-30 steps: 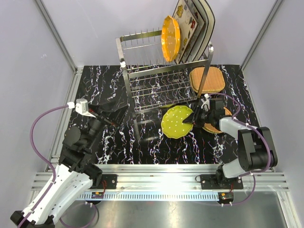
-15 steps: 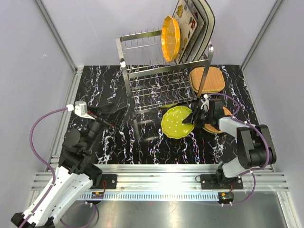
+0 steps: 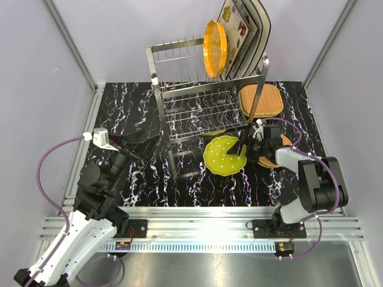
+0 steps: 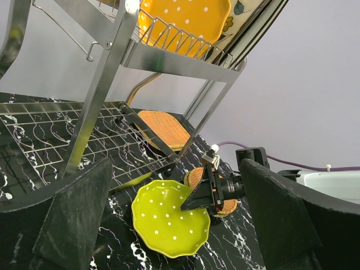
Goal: Unload the plates from the dish rack
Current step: Place the plate on the table
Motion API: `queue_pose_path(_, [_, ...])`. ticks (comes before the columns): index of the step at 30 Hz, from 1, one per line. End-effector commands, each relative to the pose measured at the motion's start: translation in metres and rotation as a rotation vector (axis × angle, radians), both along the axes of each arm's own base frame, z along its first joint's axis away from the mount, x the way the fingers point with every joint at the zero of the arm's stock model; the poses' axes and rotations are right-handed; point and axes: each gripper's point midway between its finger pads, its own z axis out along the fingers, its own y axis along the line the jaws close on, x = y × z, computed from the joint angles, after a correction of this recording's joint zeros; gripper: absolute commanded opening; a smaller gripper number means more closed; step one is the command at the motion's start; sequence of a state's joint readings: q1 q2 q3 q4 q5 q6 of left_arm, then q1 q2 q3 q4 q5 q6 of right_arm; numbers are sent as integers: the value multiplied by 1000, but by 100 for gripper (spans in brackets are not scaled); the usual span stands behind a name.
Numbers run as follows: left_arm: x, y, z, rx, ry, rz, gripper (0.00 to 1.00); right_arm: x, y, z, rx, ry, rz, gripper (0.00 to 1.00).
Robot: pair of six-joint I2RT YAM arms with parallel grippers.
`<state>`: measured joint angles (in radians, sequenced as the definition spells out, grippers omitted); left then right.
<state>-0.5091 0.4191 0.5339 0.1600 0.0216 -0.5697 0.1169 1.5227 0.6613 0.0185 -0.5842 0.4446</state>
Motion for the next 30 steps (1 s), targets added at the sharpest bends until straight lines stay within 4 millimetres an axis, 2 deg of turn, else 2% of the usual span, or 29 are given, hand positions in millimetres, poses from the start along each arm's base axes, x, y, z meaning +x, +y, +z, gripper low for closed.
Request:
queue_pose_path(1, [-1,5,11,-28,-37,22,99,13,-1,11,-9,-77,2,93])
queue_pose_path(5, [1,3,10,-27,-32,16,99,13,-3,11,-18,-78,-4,100])
queue_pose_path(18, [3,3,10,-21,-30,23,99,14,-7,7,-67,-82,16,100])
queue_pose_path(26, [3,3,10,-18,-26,21,99,15,8,8,-86,-101,70,100])
queue_pose_path(30, [3,3,10,-11,-18,24,99,8,10,2,-102,-73,86,100])
